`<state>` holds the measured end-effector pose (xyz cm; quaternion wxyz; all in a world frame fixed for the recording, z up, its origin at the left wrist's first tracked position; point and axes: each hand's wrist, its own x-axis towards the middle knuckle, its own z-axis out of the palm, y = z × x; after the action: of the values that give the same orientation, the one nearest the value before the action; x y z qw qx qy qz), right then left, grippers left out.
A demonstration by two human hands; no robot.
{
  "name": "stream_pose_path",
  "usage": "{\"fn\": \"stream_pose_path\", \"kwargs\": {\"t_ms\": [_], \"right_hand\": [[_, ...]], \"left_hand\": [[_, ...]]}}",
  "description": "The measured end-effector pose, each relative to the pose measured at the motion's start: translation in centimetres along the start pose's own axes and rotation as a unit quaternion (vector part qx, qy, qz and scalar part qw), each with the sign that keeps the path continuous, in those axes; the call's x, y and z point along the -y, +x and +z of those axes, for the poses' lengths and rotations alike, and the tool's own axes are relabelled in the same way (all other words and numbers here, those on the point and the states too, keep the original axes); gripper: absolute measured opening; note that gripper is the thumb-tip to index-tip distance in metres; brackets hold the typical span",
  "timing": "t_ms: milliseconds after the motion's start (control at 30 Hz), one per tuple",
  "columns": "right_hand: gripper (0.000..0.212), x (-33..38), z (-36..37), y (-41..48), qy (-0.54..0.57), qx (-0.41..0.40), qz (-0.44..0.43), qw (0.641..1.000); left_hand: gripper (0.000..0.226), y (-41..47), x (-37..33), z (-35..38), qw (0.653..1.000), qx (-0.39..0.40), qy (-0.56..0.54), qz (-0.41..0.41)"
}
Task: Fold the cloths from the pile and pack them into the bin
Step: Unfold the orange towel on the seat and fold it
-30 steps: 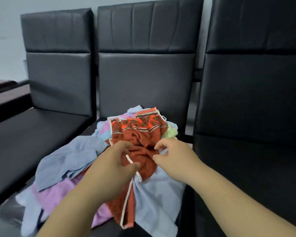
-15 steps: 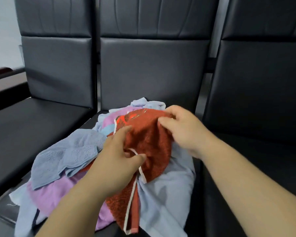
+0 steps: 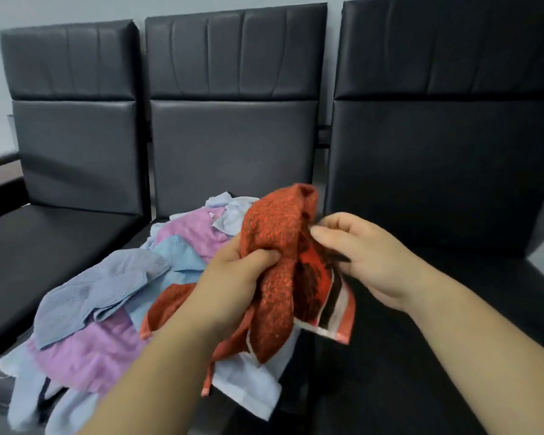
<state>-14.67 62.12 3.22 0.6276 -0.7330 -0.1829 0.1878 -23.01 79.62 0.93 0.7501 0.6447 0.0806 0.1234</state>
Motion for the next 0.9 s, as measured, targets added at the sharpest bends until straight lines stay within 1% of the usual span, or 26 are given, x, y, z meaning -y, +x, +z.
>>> {"fn": "stream_pose_path", "kwargs": {"t_ms": [67,100,133,200,267,333,367,400,433,467,500,533,567,600,633,700,733,767,833,900], "right_hand": [[0.032,-1.1,-2.3,-2.7,0.016,0.033,0.028,0.999],[0.040,-1.7,-3.6,-4.1,0.033,0.045,0.043,0.997],[0.046,-2.1,-4.6,-5.1,0.050,0.057,0.055,0.996],[0.049,-2.5,-6.6,-7.2,0.083,0.063,0.072,0.992],[0.044,-2.9,-8.9,-8.6,0.121,0.027,0.085,0.989],[0.030,-3.7,-11.2,-9.4,0.158,-0.041,0.099,0.982],[0.022,-4.5,-12.6,-9.8,0.169,-0.086,0.109,0.976],[0.017,-5.5,-13.8,-10.0,0.176,-0.129,0.125,0.968],[0.017,-6.5,-14.7,-10.1,0.164,-0.165,0.147,0.961],[0.026,-7.5,-15.5,-10.4,0.106,-0.198,0.176,0.958],[0.042,-8.5,-16.3,-10.8,-0.005,-0.214,0.209,0.954],[0.061,-9.2,-16.8,-11.0,-0.132,-0.218,0.240,0.937],[0.075,-9.8,-17.3,-11.3,-0.236,-0.219,0.252,0.913],[0.079,-10.1,-17.6,-11.4,-0.295,-0.217,0.244,0.898],[0.073,-10.1,-17.7,-11.5,-0.316,-0.215,0.221,0.897],[0.041,-10.1,-17.7,-11.7,-0.327,-0.187,0.152,0.914],[0.026,-10.3,-17.4,-11.8,-0.326,-0.151,0.126,0.925],[0.018,-10.4,-17.0,-11.8,-0.329,-0.101,0.110,0.932],[0.016,-11.0,-15.6,-11.9,-0.346,0.001,0.096,0.933],[0.020,-11.9,-14.2,-11.9,-0.372,0.063,0.103,0.920]], "left_hand": [[0.021,-0.2,-0.3,2.7,0.995,0.005,-0.092,-0.032],[0.024,-0.4,-0.2,4.4,0.990,0.020,-0.130,-0.055],[0.032,-0.4,0.0,5.6,0.983,0.040,-0.162,-0.079],[0.049,-0.2,0.5,8.5,0.968,0.088,-0.203,-0.120],[0.057,-0.1,1.0,11.6,0.957,0.122,-0.219,-0.144],[0.051,0.2,2.0,14.3,0.958,0.121,-0.212,-0.150],[0.046,0.4,2.9,15.7,0.966,0.105,-0.185,-0.147],[0.047,0.5,3.9,16.6,0.976,0.086,-0.138,-0.146],[0.053,0.4,4.9,16.9,0.985,0.072,-0.065,-0.144],[0.065,0.1,6.0,17.2,0.987,0.069,0.035,-0.142],[0.077,-0.2,7.1,17.2,0.977,0.074,0.150,-0.134],[0.079,-0.4,8.0,17.0,0.959,0.080,0.246,-0.116],[0.071,-0.8,8.7,17.0,0.941,0.091,0.312,-0.094],[0.058,-1.1,9.2,16.7,0.925,0.111,0.357,-0.065],[0.048,-1.5,9.5,16.6,0.902,0.144,0.405,-0.039],[0.035,-2.1,9.7,16.7,0.835,0.222,0.504,-0.006],[0.033,-2.3,9.7,16.6,0.797,0.253,0.548,-0.002],[0.034,-2.5,9.6,16.5,0.764,0.271,0.585,-0.003],[0.038,-2.5,9.6,16.2,0.715,0.293,0.635,-0.015],[0.044,-2.7,9.7,15.7,0.678,0.312,0.664,-0.033]]}}
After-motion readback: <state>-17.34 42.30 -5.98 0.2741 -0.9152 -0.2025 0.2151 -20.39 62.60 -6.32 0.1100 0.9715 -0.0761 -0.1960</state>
